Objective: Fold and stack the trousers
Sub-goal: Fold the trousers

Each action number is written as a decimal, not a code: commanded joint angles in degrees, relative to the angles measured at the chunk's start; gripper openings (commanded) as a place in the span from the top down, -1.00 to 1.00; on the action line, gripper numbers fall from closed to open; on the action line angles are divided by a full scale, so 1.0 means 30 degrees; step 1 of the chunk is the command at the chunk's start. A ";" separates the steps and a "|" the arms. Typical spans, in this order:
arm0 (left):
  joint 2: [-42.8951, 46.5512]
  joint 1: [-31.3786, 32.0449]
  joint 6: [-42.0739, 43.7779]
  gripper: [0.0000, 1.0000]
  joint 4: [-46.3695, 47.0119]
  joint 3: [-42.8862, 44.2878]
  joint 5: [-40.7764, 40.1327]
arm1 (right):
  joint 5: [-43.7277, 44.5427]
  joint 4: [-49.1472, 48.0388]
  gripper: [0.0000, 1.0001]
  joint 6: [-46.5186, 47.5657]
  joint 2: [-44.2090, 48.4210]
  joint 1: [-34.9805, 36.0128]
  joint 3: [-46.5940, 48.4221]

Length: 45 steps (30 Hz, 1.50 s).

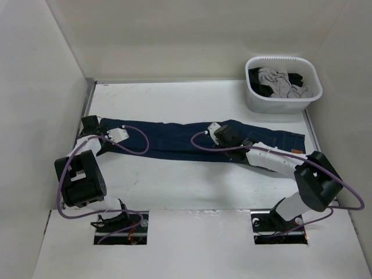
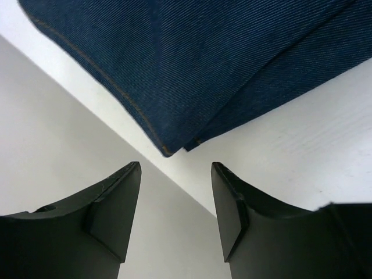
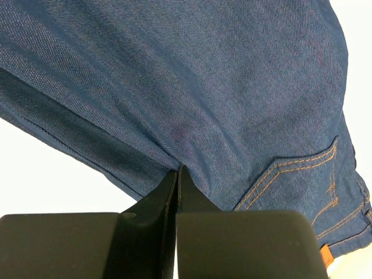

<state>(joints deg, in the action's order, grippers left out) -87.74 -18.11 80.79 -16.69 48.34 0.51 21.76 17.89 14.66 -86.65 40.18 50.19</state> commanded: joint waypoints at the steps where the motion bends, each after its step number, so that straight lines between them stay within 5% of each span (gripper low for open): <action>1: -0.0717 -0.0247 0.0054 -0.01 0.0018 0.0849 0.0680 | -0.0104 -0.0573 1.00 0.0417 -0.0031 0.0008 0.0758; 21: -0.3913 -0.0981 -0.1969 0.18 0.0992 0.2871 0.0767 | -0.0046 -0.0016 1.00 0.0681 -0.0471 -0.0021 0.1403; 23: -0.4382 -0.0981 -0.2029 0.30 0.0992 0.3134 0.0591 | 0.0012 -0.0016 1.00 0.0681 -0.0530 -0.0021 0.1432; 27: -0.4649 -0.1039 -0.2292 0.88 0.1429 0.3575 -0.0023 | 0.0567 -0.0016 1.00 0.0623 -0.0501 -0.0109 0.1520; 30: -0.4182 -0.1389 -0.2322 1.00 0.2337 0.3750 -0.0171 | 0.1183 0.0013 1.00 0.0564 -0.0005 -0.0430 0.1491; 37: -0.2748 -0.1977 -0.2088 1.00 0.2340 0.4338 -0.0142 | 0.1215 0.0510 1.00 0.0594 0.1226 -0.0754 0.0877; 45: -0.0255 -0.1889 -0.1414 1.00 0.1696 0.1469 -0.0346 | 0.0717 0.0687 1.00 -0.0401 0.1931 -0.0637 -0.0558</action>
<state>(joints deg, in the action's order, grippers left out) -91.39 -22.22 75.07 -12.93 55.22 2.02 21.80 18.15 14.94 -82.21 39.18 50.15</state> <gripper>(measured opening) 0.026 0.005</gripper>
